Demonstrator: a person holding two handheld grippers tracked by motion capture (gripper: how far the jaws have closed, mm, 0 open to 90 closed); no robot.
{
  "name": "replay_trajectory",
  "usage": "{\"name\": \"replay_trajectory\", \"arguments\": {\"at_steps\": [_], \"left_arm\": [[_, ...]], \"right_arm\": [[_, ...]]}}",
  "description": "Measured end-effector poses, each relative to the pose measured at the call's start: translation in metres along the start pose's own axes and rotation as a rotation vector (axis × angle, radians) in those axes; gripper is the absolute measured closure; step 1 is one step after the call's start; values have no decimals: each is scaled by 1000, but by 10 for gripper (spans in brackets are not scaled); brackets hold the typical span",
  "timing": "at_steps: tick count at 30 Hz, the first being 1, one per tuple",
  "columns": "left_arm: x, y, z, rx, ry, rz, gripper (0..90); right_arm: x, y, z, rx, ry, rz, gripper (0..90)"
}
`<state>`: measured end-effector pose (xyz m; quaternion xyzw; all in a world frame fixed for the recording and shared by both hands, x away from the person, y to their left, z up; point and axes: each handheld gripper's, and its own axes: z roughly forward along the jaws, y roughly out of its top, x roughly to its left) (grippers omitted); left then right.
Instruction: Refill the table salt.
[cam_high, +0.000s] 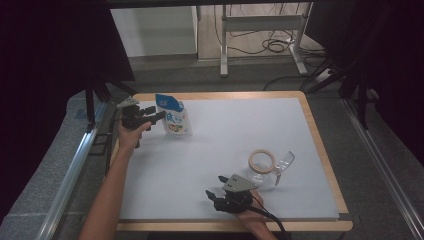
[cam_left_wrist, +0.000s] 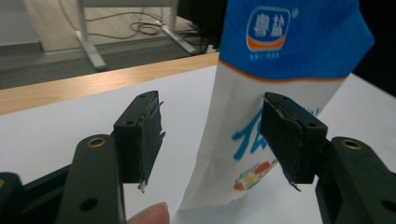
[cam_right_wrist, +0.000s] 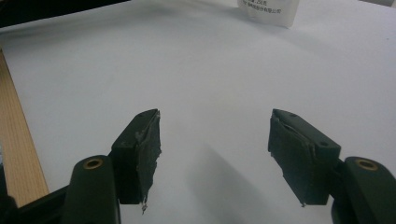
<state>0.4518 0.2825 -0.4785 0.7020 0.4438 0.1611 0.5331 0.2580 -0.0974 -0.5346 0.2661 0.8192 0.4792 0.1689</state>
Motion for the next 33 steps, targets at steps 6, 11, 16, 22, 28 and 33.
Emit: {"name": "replay_trajectory", "arguments": {"at_steps": [6,11,16,22,28,33], "left_arm": [[3,8,11,-24,-91,8,448],[-1,11,15,-29,-119,23,603],[-6,12,13,-25,-146,42,859],[-14,12,13,-26,-165,71,900],[-19,13,11,-17,-174,88,900],[-28,14,11,-19,-176,97,900]], "right_arm": [[0,-1,-1,3,-4,0,352],[0,0,-1,5,-10,2,352],[-1,0,-1,6,-11,1,352],[-1,-1,-2,4,-14,-1,352],[-2,0,-3,-2,-20,0,352],[-3,0,-5,-9,-27,0,352]]}}
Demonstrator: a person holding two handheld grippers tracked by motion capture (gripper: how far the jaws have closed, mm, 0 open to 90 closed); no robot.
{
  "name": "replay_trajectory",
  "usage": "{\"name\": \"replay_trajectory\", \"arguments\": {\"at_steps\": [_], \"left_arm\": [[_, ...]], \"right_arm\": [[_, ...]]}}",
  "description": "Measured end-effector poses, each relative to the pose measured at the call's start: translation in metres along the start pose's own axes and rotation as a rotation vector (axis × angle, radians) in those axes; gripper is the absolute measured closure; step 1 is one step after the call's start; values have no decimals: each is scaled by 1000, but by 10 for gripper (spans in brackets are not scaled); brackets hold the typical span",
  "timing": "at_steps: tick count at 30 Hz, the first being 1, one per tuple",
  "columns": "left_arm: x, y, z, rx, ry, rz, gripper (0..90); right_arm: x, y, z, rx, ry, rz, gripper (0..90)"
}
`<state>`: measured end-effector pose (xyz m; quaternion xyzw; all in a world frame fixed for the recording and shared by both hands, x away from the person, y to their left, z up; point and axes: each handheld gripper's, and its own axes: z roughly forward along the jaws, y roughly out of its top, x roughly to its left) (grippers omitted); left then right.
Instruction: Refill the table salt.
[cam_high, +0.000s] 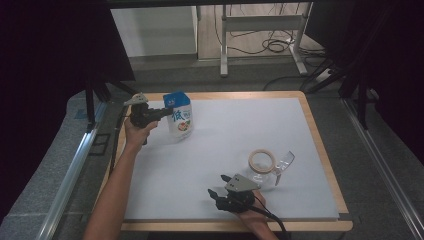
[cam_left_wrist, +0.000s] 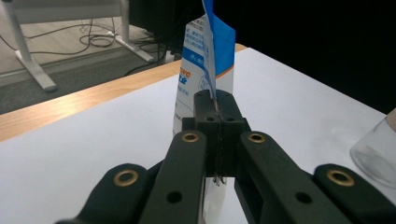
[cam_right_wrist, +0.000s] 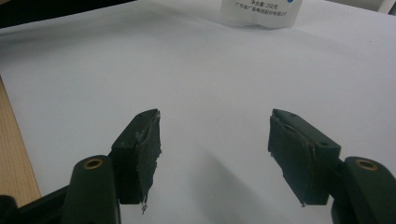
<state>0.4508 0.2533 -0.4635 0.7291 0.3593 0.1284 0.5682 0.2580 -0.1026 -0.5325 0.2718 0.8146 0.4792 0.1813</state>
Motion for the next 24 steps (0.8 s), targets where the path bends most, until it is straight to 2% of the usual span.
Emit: {"name": "replay_trajectory", "arguments": {"at_steps": [7,16,19,24], "left_arm": [[-16,4,1,4,-13,20,900],[-35,4,-11,1,-24,36,900],[-45,0,-20,8,-25,55,900],[-40,-9,-30,-7,-29,35,900]], "right_arm": [[0,0,-2,-10,-4,2,352],[0,0,-1,-10,-6,0,352],[1,0,0,-9,-4,-6,352],[3,0,2,-7,3,-5,352]]}}
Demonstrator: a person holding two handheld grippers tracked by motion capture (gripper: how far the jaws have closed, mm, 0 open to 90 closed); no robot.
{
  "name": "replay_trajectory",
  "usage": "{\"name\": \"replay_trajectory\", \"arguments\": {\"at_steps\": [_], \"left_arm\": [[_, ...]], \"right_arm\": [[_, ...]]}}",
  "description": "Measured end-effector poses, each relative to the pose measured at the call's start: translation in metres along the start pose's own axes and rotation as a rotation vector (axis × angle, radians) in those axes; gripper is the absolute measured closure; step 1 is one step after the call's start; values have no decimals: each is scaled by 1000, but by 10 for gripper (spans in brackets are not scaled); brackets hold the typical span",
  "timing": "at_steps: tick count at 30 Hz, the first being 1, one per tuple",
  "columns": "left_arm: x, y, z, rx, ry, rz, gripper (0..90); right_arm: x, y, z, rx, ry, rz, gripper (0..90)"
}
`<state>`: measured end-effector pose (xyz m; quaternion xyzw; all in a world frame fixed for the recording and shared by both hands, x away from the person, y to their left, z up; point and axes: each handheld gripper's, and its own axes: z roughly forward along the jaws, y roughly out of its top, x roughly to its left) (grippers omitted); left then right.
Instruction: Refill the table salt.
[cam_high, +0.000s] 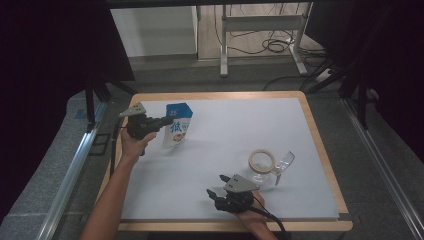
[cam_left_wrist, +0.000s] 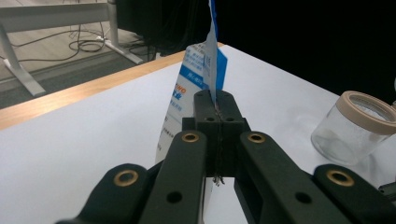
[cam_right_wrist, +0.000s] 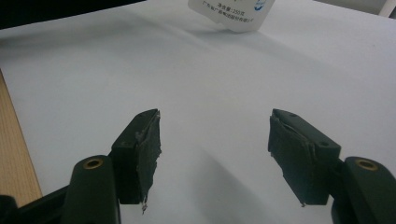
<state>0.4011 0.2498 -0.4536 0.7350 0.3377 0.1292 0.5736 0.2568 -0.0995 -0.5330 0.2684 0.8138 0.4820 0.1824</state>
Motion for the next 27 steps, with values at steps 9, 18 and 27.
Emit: {"name": "replay_trajectory", "arguments": {"at_steps": [9,18,27], "left_arm": [[4,-11,-4,8,31,-3,724],[7,-12,3,22,58,-39,891],[-1,-5,5,16,30,-36,900]], "right_arm": [[1,0,2,4,4,-3,352],[1,0,1,6,2,-4,352],[0,1,0,-1,0,-3,352]]}}
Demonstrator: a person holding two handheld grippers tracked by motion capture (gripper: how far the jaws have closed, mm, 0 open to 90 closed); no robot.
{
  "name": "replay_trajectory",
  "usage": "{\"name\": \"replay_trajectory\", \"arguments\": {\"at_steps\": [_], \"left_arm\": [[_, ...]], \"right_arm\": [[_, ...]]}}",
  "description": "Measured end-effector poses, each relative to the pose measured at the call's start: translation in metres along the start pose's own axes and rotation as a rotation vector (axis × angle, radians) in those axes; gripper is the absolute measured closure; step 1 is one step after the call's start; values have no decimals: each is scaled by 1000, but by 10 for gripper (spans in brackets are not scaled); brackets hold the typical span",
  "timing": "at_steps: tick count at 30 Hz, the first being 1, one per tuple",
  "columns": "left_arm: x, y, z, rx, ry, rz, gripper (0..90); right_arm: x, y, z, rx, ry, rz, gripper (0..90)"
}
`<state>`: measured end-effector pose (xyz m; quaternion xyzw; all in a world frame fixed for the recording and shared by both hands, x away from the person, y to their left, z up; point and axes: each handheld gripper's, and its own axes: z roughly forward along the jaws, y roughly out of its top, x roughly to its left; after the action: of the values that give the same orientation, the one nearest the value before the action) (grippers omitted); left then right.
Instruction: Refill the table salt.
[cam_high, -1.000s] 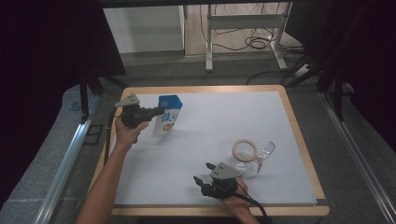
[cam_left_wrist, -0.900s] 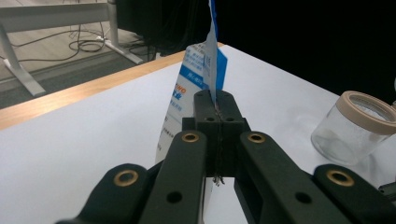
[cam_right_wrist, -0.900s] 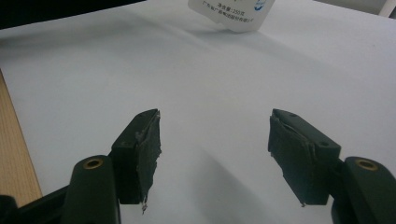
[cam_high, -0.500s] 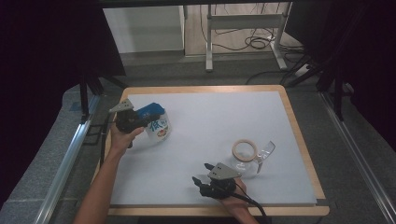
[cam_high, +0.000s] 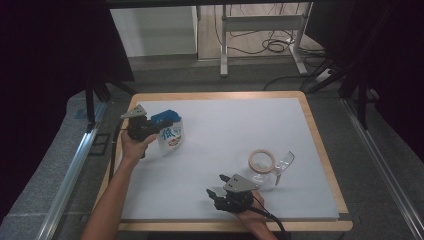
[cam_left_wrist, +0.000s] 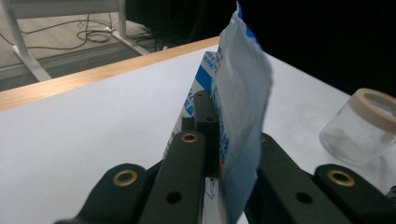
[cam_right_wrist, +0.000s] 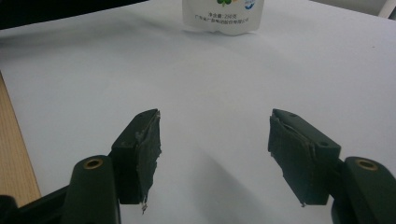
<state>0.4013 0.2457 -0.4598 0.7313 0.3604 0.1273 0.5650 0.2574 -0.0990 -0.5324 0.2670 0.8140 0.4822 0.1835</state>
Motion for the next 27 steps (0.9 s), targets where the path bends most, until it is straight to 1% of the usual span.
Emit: {"name": "replay_trajectory", "arguments": {"at_steps": [3,8,9,10,11,13,14,17,18,19,22,23,25,27], "left_arm": [[-6,6,-6,-32,-25,-12,900],[-21,14,-17,-25,-41,5,900],[-21,14,-17,-25,-41,5,900],[-28,15,-20,-22,-48,11,900],[-28,15,-20,-22,-48,11,900],[-37,15,-24,-21,-61,17,900],[-43,15,-26,-24,-71,16,900],[-55,15,-30,-29,-98,12,900],[-59,15,-32,-29,-105,13,900],[-59,15,-32,-29,-105,13,900],[-76,17,-34,-17,-140,14,900],[-80,18,-34,-12,-150,14,900],[-88,19,-32,-7,-169,17,900],[-94,20,-29,0,-192,14,900]], "right_arm": [[0,0,-1,-1,-1,-1,352],[0,0,-2,-9,-5,-6,349],[0,0,-2,-9,-5,-6,349],[0,1,-2,-10,-3,-3,346],[0,1,-2,-10,-3,-3,346],[1,1,-1,-10,2,2,346],[2,2,0,-10,1,8,334],[3,4,4,-14,-7,10,315],[5,7,6,-16,-16,6,308],[5,7,6,-16,-16,6,308],[10,16,11,-31,-47,-28,275],[10,18,13,-36,-56,-31,271],[10,20,15,-42,-67,-16,263],[8,22,21,-41,-93,-23,247]]}}
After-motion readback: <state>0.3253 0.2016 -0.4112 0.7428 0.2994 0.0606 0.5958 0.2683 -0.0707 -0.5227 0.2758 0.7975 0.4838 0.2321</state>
